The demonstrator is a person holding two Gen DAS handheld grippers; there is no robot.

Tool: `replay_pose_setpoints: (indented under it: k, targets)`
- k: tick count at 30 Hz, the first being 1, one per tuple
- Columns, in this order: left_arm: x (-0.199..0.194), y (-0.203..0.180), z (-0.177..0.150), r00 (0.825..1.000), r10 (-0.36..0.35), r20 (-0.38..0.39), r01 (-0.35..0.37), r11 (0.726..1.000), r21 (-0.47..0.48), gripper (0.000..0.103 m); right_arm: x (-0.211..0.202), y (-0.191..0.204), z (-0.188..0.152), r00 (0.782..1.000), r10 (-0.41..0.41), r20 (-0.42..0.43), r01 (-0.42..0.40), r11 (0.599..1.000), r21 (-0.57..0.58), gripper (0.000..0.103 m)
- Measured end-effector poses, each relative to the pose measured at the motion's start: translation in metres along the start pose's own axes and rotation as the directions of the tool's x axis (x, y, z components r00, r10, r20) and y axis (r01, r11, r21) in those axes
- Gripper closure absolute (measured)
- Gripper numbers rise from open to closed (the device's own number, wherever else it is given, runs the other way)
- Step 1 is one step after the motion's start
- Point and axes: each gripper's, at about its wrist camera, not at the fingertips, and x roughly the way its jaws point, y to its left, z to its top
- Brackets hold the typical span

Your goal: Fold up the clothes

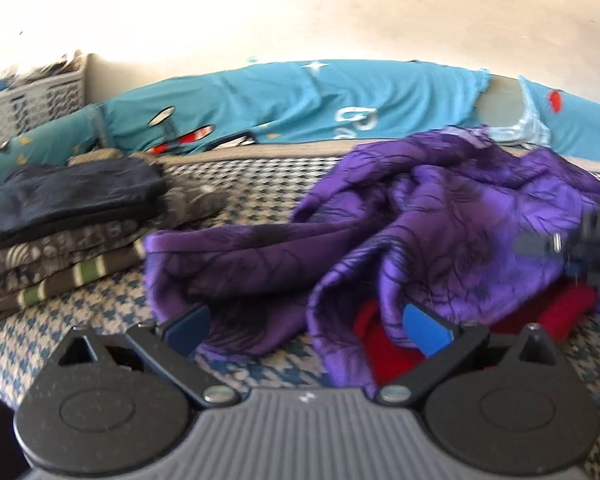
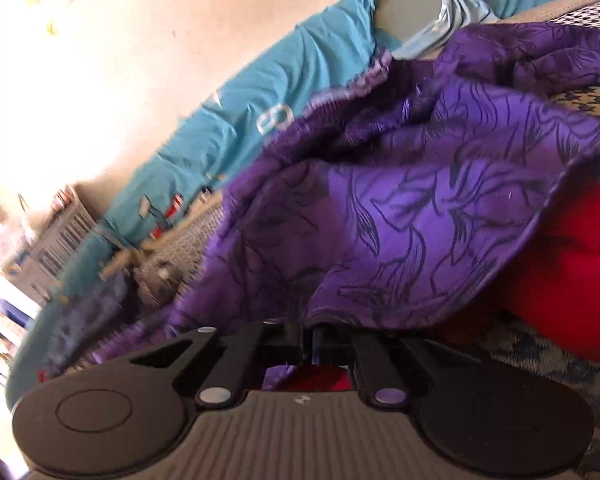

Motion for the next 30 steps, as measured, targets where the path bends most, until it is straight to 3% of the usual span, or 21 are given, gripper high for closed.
replay_pose_setpoints:
  k: [5, 10, 13, 23, 27, 30]
  targets:
    - [-0.014, -0.022, -0.004, 0.995, -0.079, 0.067, 0.072, 0.992, 0.103, 0.000, -0.033, 0.013, 0.016, 0.990, 0.113, 0.090, -0.105, 0.991, -0.083, 0.097]
    - [-0.029, -0.051, -0.011, 0.980, -0.150, 0.133, 0.117, 0.966, 0.230, 0.000, -0.059, 0.027, 0.022, 0.973, 0.193, 0.128, -0.173, 0.973, -0.151, 0.097]
    - [-0.031, -0.064, -0.013, 0.979, -0.125, 0.160, 0.079, 0.960, 0.268, 0.000, -0.066, 0.034, 0.023, 0.967, 0.220, 0.129, -0.196, 0.964, -0.178, 0.097]
    - [-0.024, -0.092, 0.004, 0.960, -0.103, 0.261, 0.025, 0.957, 0.288, 0.000, -0.083, 0.039, 0.021, 0.950, 0.289, 0.116, -0.267, 0.948, -0.171, 0.097]
    - [-0.014, -0.090, 0.011, 0.963, -0.066, 0.261, 0.009, 0.976, 0.216, 0.000, -0.091, 0.045, 0.022, 0.940, 0.323, 0.108, -0.301, 0.936, -0.183, 0.097]
    - [-0.002, -0.075, 0.020, 0.970, 0.021, 0.243, -0.050, 0.993, 0.112, 0.000, -0.096, 0.047, 0.021, 0.937, 0.334, 0.101, -0.310, 0.930, -0.198, 0.097]
